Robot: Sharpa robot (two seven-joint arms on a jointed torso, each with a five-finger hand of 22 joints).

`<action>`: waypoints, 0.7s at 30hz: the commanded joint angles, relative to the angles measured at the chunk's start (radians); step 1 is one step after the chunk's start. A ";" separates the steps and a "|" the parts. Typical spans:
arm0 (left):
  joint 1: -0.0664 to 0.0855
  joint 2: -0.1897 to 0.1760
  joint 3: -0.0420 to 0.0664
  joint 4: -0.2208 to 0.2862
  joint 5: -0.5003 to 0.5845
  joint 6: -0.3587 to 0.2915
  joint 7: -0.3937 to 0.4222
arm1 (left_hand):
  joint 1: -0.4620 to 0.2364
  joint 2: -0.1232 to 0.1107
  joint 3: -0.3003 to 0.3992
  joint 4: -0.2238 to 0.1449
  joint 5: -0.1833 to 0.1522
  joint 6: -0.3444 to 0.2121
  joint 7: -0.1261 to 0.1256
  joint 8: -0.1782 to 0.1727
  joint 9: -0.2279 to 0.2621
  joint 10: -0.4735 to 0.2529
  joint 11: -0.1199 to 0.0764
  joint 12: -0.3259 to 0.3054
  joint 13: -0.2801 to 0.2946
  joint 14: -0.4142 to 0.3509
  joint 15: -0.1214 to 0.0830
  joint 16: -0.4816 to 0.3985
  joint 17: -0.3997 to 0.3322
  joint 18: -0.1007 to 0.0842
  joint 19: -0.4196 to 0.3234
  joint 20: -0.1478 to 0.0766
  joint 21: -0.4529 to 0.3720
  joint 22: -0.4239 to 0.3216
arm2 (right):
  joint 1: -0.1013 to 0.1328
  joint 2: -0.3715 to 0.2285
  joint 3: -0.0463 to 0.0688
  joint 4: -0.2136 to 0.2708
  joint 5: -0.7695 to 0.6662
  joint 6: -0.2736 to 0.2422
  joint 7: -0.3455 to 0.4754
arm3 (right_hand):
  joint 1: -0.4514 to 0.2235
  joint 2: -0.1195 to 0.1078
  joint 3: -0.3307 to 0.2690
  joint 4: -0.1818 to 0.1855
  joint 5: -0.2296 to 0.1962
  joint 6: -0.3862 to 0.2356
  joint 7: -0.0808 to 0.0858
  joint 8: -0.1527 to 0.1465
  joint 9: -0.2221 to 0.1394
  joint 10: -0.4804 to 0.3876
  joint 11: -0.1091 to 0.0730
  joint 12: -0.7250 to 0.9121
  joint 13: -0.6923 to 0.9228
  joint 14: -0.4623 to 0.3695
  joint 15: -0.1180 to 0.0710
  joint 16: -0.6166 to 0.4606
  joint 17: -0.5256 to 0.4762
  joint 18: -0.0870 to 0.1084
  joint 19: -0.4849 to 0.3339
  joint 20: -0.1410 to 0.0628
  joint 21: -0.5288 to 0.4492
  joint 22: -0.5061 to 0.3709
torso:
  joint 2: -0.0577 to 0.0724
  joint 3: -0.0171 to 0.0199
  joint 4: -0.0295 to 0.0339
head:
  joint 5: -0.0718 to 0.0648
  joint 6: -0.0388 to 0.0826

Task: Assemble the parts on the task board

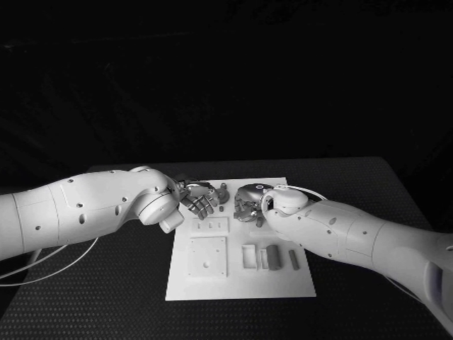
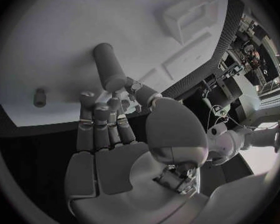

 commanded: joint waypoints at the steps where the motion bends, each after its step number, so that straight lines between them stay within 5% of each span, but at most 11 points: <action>1: 0.001 0.002 0.001 0.004 0.076 0.029 0.016 | -0.032 -0.025 -0.004 0.009 -0.061 -0.001 0.004 0.008 0.003 -0.010 0.000 0.015 -0.004 -0.009 -0.001 0.007 -0.003 0.002 -0.003 0.000 0.002 0.001 | -0.002 0.002 -0.002 0.001 -0.006 -0.007 0.007 | 0.001 0.021 0.003 -0.009 -0.003 0.018 -0.004 0.010 0.008 0.004 -0.010 0.004 -0.002 0.001 -0.010 0.003 0.001 0.019 0.002 -0.007 0.005 0.018 | 0.000 -0.0001 0.0004 | -0.002 0.001; 5: 0.001 0.001 0.001 0.004 0.080 0.025 0.013 | -0.058 -0.046 -0.075 0.014 -0.141 -0.003 0.004 0.011 0.007 -0.017 0.000 0.031 -0.007 -0.010 -0.003 0.014 -0.005 0.002 -0.001 -0.001 0.003 0.007 | -0.002 0.002 -0.002 0.001 -0.006 -0.010 0.006 | 0.004 0.037 0.006 -0.018 -0.003 0.030 -0.009 0.018 0.014 0.010 -0.015 0.004 -0.003 0.005 -0.015 0.004 0.000 0.019 0.004 -0.009 0.008 0.018 | 0.000 -0.0002 0.0005 | -0.003 0.001; 6: 0.001 0.001 0.001 0.004 0.080 0.023 0.013 | -0.063 -0.057 -0.105 0.016 -0.196 -0.003 0.004 0.012 0.008 -0.019 -0.001 0.037 -0.009 -0.010 -0.003 0.016 -0.007 0.002 -0.001 -0.001 0.002 0.008 | -0.002 0.001 -0.002 0.001 -0.006 -0.010 0.007 | 0.005 0.040 0.007 -0.020 -0.003 0.033 -0.011 0.020 0.016 0.012 -0.016 0.004 -0.004 0.007 -0.016 0.004 0.000 0.019 0.005 -0.010 0.009 0.018 | 0.000 -0.0005 0.0007 | -0.003 0.001; 9: 0.001 -0.001 0.001 0.005 0.080 0.022 0.012 | -0.050 -0.069 -0.129 0.022 -0.263 -0.003 0.002 0.013 0.010 -0.024 -0.002 0.050 -0.015 -0.010 -0.003 0.021 -0.011 0.004 -0.001 -0.003 0.001 0.006 | -0.002 0.000 -0.002 0.001 -0.006 -0.014 0.006 | 0.006 0.045 0.008 -0.023 -0.003 0.042 -0.014 0.026 0.020 0.016 -0.019 0.004 -0.005 0.010 -0.019 0.005 0.000 0.019 0.007 -0.011 0.011 0.018 | 0.001 -0.0006 0.0008 | -0.004 0.001; 15: 0.001 -0.001 0.001 0.004 0.080 0.019 0.015 | -0.038 -0.071 -0.130 0.026 -0.280 -0.002 0.002 0.014 0.010 -0.025 -0.002 0.056 -0.018 -0.009 -0.004 0.023 -0.014 0.005 0.000 -0.004 0.001 0.005 | -0.002 -0.009 -0.002 0.004 -0.006 -0.042 0.010 | 0.008 0.049 0.009 -0.025 -0.003 0.045 -0.016 0.027 0.023 0.020 -0.022 0.004 -0.006 0.014 -0.021 0.005 0.000 0.019 0.009 -0.013 0.012 0.018 | 0.001 -0.0007 0.0004 | -0.003 0.002; 21: 0.001 -0.002 0.001 -0.004 0.083 0.019 0.020 | -0.018 -0.049 -0.137 0.020 -0.306 0.013 -0.005 0.022 0.013 -0.021 -0.005 0.068 -0.024 -0.005 -0.007 0.029 -0.017 0.004 0.003 -0.005 0.001 0.003 | 0.000 -0.039 -0.001 0.031 -0.006 -0.098 0.032 | 0.015 0.053 0.014 -0.027 -0.002 0.044 -0.017 0.027 0.025 0.024 -0.023 0.004 -0.007 0.017 -0.024 0.006 0.001 0.019 0.012 -0.016 0.013 0.018 | 0.001 -0.0010 -0.0004 | -0.002 0.003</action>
